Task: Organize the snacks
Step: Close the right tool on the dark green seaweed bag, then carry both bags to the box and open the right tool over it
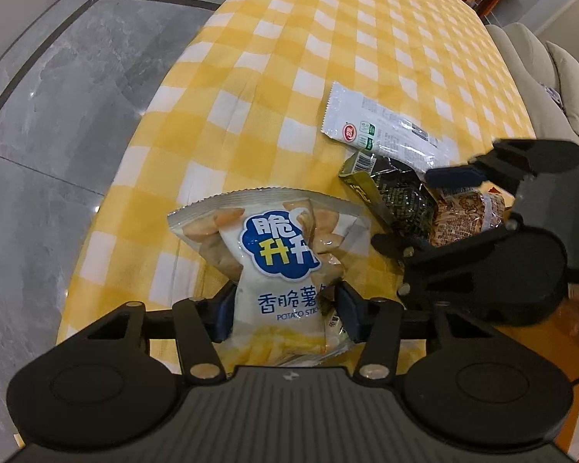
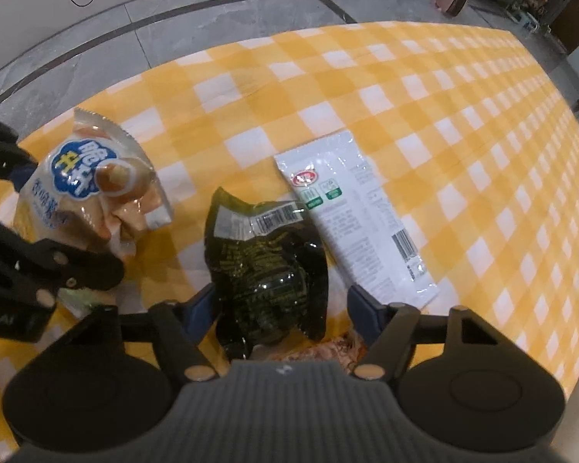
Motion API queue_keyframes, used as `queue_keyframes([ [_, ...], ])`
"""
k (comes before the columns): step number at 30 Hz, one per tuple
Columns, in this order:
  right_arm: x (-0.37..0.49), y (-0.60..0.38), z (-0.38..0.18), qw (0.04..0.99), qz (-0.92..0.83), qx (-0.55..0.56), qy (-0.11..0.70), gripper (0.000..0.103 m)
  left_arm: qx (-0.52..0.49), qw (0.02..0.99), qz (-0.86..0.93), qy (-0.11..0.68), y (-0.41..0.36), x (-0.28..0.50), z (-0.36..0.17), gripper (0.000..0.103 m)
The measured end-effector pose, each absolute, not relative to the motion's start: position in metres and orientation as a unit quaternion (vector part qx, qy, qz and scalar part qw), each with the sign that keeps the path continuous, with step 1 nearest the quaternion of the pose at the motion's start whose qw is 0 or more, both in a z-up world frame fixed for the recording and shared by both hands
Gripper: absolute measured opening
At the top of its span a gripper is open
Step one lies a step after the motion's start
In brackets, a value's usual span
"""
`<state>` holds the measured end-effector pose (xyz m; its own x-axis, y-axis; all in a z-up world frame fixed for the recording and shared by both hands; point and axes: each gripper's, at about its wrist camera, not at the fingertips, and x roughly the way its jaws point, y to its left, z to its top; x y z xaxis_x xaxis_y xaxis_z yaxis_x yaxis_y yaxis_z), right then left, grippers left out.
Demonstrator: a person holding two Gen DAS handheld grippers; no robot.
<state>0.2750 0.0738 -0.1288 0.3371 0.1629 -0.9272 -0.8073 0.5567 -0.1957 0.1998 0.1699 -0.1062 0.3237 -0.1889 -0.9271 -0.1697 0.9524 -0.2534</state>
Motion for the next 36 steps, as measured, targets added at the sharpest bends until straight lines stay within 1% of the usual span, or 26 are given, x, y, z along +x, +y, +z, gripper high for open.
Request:
queue_keyframes([
  [3,0.277,0.076,-0.128,0.746,0.330,-0.343,0.466,0.068,-0.153,0.800,-0.005,0.580,0.169,0.198,-0.106,0.059],
  [5,0.281,0.075,-0.128,0.742,0.330,-0.334,0.479,0.068,-0.152,0.801,-0.005,0.579,0.169,0.198,-0.106,0.058],
  [6,0.286,0.073,-0.128,0.740,0.327,-0.323,0.490,0.071,-0.153,0.801,-0.005,0.579,0.169,0.198,-0.106,0.058],
  [7,0.292,0.072,-0.129,0.738,0.322,-0.307,0.507,0.084,-0.153,0.800,-0.005,0.580,0.169,0.198,-0.106,0.058],
  [8,0.298,0.070,-0.131,0.732,0.317,-0.290,0.528,0.093,-0.154,0.800,-0.005,0.580,0.169,0.198,-0.106,0.058],
  [9,0.304,0.068,-0.134,0.726,0.315,-0.273,0.547,0.100,-0.155,0.800,-0.004,0.580,0.170,0.198,-0.106,0.058],
  [11,0.309,0.064,-0.138,0.722,0.319,-0.257,0.557,0.100,-0.162,0.798,-0.002,0.581,0.172,0.199,-0.106,0.058],
  [12,0.309,0.064,-0.139,0.724,0.320,-0.258,0.553,0.098,-0.165,0.797,-0.002,0.581,0.172,0.199,-0.106,0.058],
  [14,0.307,0.066,-0.140,0.728,0.325,-0.266,0.541,0.092,-0.168,0.796,-0.002,0.581,0.173,0.199,-0.106,0.058],
  [16,0.303,0.069,-0.137,0.727,0.345,-0.266,0.531,0.080,-0.167,0.797,-0.002,0.581,0.173,0.198,-0.106,0.058],
  [17,0.301,0.071,-0.135,0.724,0.354,-0.272,0.526,0.076,-0.167,0.796,-0.001,0.581,0.173,0.198,-0.106,0.057],
  [18,0.298,0.072,-0.133,0.719,0.366,-0.280,0.520,0.068,-0.167,0.796,0.000,0.582,0.173,0.198,-0.106,0.057],
  [19,0.293,0.074,-0.132,0.715,0.376,-0.287,0.515,0.061,-0.168,0.795,0.000,0.583,0.173,0.198,-0.106,0.056],
  [21,0.287,0.077,-0.130,0.714,0.375,-0.303,0.507,0.057,-0.169,0.795,0.000,0.582,0.173,0.198,-0.105,0.055],
  [23,0.283,0.077,-0.126,0.718,0.372,-0.306,0.504,0.047,-0.172,0.796,0.004,0.580,0.173,0.198,-0.105,0.054],
  [25,0.279,0.076,-0.122,0.727,0.367,-0.289,0.503,0.044,-0.169,0.801,0.006,0.574,0.172,0.196,-0.105,0.054],
  [27,0.276,0.073,-0.118,0.735,0.363,-0.278,0.500,0.043,-0.164,0.805,0.005,0.570,0.171,0.194,-0.103,0.054],
  [32,0.265,0.058,-0.103,0.751,0.358,-0.259,0.490,0.043,-0.169,0.814,-0.001,0.556,0.173,0.186,-0.095,0.054],
  [36,0.252,0.040,-0.082,0.773,0.363,-0.218,0.473,0.043,-0.160,0.822,-0.003,0.547,0.172,0.175,-0.085,0.053],
])
